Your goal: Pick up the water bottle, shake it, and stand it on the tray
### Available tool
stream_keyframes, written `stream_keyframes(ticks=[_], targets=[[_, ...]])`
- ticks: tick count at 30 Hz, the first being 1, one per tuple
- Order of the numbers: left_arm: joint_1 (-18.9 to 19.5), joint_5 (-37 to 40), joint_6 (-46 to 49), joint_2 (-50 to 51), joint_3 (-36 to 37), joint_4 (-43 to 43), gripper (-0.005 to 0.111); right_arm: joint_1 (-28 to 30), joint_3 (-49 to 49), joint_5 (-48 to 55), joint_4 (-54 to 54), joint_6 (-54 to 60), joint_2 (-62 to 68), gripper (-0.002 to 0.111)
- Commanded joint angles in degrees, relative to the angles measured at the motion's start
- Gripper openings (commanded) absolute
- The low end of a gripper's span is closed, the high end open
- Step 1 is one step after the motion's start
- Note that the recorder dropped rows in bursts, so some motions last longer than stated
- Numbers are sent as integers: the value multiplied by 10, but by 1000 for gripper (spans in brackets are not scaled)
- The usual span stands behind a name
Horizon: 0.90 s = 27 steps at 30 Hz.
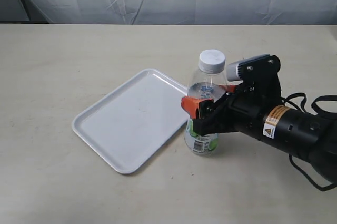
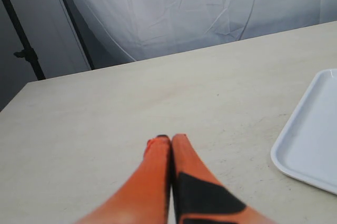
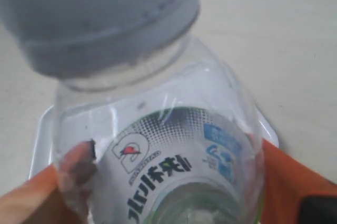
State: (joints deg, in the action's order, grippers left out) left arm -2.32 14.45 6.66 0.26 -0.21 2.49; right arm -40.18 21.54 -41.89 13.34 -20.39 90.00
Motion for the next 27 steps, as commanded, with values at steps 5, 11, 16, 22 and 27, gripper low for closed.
stream_keyframes(ticks=[5,11,16,22,27], targets=[[0,-8,-2,-3,2,0,0,-4,5,151,100,-184,-58,-1],[0,-8,-2,-3,2,1,0,-19,60,484,63,-209,-238,-1],[0,-8,-2,-3,2,1,0,-60,82,480,16,-61,-321,-1],[0,-8,-2,-3,2,1,0,-73,131,513,-99,-2,-369,-1],[0,-8,-2,-3,2,1,0,-17,132,513,-21,-102,-373,-1]])
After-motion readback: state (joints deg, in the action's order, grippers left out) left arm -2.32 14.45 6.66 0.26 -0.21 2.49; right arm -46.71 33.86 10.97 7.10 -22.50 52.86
